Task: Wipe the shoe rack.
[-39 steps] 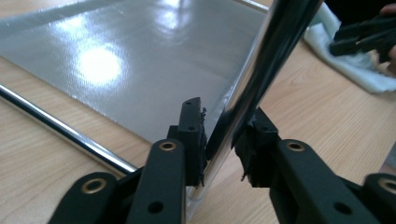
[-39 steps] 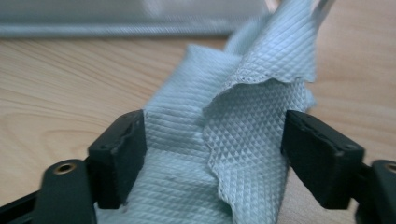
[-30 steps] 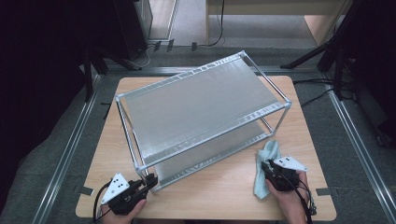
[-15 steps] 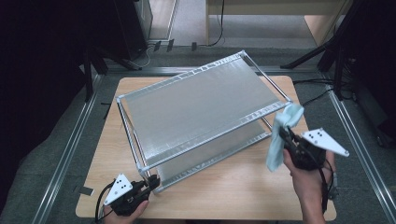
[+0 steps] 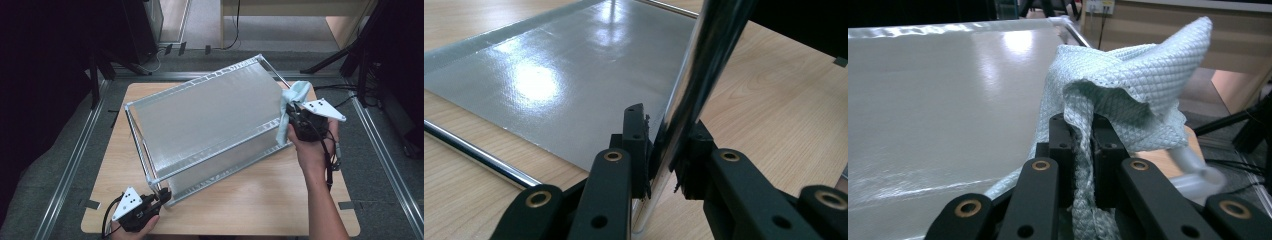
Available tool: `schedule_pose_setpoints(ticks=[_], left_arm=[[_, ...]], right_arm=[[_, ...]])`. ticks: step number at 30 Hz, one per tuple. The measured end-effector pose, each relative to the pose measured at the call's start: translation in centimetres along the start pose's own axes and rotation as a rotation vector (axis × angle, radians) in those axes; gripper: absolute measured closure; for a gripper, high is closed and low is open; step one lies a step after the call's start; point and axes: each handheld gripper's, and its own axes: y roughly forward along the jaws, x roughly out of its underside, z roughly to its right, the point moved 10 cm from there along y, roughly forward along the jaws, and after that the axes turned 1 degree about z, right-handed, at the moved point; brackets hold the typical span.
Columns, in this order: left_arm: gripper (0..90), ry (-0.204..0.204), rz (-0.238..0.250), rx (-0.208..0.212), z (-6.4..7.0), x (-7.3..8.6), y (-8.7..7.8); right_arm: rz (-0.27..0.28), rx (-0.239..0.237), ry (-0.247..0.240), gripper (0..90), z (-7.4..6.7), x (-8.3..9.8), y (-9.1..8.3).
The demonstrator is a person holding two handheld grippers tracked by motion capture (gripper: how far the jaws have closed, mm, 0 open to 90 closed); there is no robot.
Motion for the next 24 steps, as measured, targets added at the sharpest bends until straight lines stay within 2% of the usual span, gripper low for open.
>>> schedule_pose_setpoints(ticks=[5, 7, 9, 14, 20, 24], left_arm=[[78.1, -0.002, -0.001, -0.001, 0.2, 0.0, 0.1], [78.1, 0.003, 0.000, 0.007, 0.6, -0.1, 0.4], [78.1, 0.010, 0.003, 0.013, 1.2, -0.1, 0.7], [78.1, 0.018, 0.004, 0.035, 2.5, -0.2, 1.6], [78.1, 0.024, 0.005, 0.057, 3.7, -0.4, 2.5], [78.2, 0.033, 0.005, 0.063, 4.2, -0.3, 2.7]], right_arm=[[0.004, -0.074, -0.022, 82.7, -3.0, 0.4, -0.8], [0.011, -0.110, -0.013, 82.7, -4.6, 0.6, -1.2], [0.023, -0.132, -0.025, 82.7, -6.3, 0.8, -1.6], [0.025, -0.221, -0.040, 82.7, -11.3, 1.4, -2.7], [0.006, -0.351, -0.106, 82.7, -18.3, 2.0, -4.3], [0.003, -0.443, -0.139, 82.6, -22.3, 2.5, -5.7]])
